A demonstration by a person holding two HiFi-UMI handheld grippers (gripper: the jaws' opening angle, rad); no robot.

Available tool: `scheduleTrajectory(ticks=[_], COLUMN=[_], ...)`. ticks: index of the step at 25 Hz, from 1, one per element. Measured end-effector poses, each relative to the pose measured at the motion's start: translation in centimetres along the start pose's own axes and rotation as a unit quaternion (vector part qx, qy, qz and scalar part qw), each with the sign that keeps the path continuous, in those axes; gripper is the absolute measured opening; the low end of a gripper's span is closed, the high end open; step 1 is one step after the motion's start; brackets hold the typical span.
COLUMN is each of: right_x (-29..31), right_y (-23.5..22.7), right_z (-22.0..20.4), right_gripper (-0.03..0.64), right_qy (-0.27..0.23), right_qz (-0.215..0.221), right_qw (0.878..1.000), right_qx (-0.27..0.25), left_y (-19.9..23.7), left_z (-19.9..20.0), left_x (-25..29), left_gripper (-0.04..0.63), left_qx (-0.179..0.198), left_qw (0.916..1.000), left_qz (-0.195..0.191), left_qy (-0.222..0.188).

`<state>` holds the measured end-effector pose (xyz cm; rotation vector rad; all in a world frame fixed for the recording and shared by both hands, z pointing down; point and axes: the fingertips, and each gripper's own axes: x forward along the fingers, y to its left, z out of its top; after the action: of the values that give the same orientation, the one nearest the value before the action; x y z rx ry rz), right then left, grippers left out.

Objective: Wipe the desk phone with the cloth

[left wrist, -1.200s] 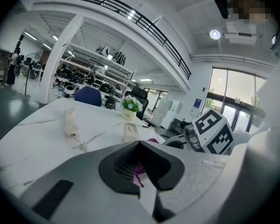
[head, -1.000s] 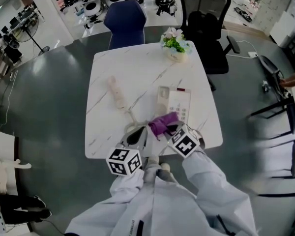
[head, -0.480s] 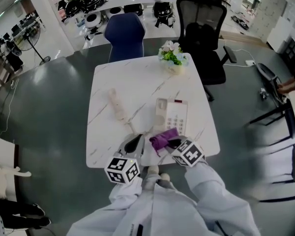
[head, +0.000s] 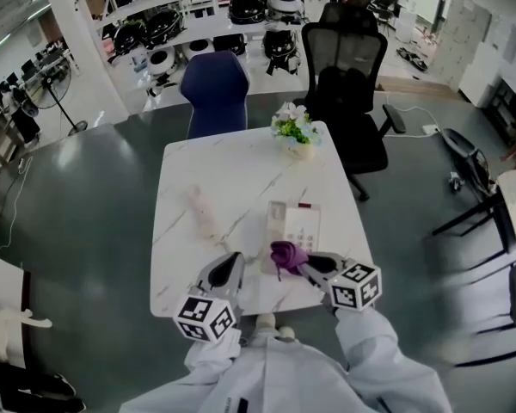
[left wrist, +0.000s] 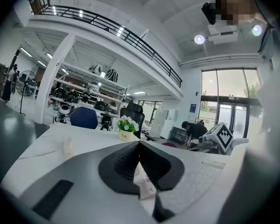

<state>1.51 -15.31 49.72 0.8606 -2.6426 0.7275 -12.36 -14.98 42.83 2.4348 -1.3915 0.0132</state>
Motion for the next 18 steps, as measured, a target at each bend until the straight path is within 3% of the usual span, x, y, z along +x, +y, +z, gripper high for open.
scheduleTrajectory(ticks=[5, 18], right_x=[-2.1, -5.4], right_y=[-1.1, -3.6], right_z=[3.3, 9.6], right_gripper=[0.032, 0.031], right_qy=[-0.089, -0.220], right_qz=[-0.003, -0.028], right_qw=[0.996, 0.975], right_qx=[0.022, 0.031], left_y=[0.0, 1.9], left_z=[1.5, 6.4], left_x=[0.3, 0.4], left_gripper=[-0.002, -0.002], left_qx=[0.014, 0.042], left_qw=[0.9998, 0.9971], left_qz=[-0.005, 0.014], left_qy=[-0.011, -0.061])
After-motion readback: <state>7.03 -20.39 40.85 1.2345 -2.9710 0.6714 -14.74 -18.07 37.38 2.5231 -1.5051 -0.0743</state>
